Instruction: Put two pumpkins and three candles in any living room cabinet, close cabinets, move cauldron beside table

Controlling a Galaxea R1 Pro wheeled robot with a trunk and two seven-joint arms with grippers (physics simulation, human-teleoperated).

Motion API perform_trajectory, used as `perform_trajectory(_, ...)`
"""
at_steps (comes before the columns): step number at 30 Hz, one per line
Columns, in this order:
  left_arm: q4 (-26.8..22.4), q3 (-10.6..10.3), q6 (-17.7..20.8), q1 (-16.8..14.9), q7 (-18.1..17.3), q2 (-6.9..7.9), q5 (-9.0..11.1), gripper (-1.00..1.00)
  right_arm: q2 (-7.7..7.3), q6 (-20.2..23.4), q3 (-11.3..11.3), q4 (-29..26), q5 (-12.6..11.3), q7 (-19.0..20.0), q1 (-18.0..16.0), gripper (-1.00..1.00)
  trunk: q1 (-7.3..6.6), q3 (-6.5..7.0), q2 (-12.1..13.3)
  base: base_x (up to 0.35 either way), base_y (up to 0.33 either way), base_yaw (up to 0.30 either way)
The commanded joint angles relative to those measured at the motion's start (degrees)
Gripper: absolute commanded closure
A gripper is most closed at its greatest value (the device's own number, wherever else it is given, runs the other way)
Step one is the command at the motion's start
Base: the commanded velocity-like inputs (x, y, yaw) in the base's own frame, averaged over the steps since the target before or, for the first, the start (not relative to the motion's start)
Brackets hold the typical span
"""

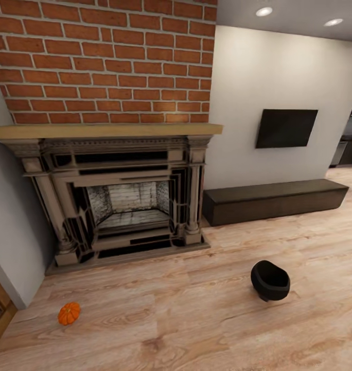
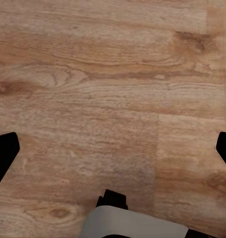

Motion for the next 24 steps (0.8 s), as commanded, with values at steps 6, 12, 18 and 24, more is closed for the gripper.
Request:
perform_trajectory(6,-0.07,0.17,-0.13,0.01,-0.03,0.02,0.01,-1.00,0.01,-0.20,0.03,0.05,-0.30,0.03,-0.05,-1.00,0.00,-0.06,-0.03,-0.003,-0.015,-0.298)
perform_trajectory(12,-0.07,0.17,-0.14,0.01,-0.03,0.02,0.01,-1.00,-0.01,-0.20,0.03,0.05,-0.33,0.04,-0.05,-1.00,0.00,-0.06,-0.03,0.000,-0.002,-0.298)
perform_trajectory(18,-0.07,0.17,-0.14,0.01,-0.03,0.03,0.07,-1.00,0.02,-0.20,0.03,0.05,-0.31,0.03,-0.05,-1.00,0.00,-0.06,-0.03,0.000,0.000,-0.298)
perform_trajectory(24,-0.07,0.18,-0.14,0.01,-0.03,0.03,0.10,-1.00,0.02,-0.19,0.03,0.08,-0.20,0.11,-0.05,-1.00,0.00,-0.06,-0.03,0.000,0.000,-0.298)
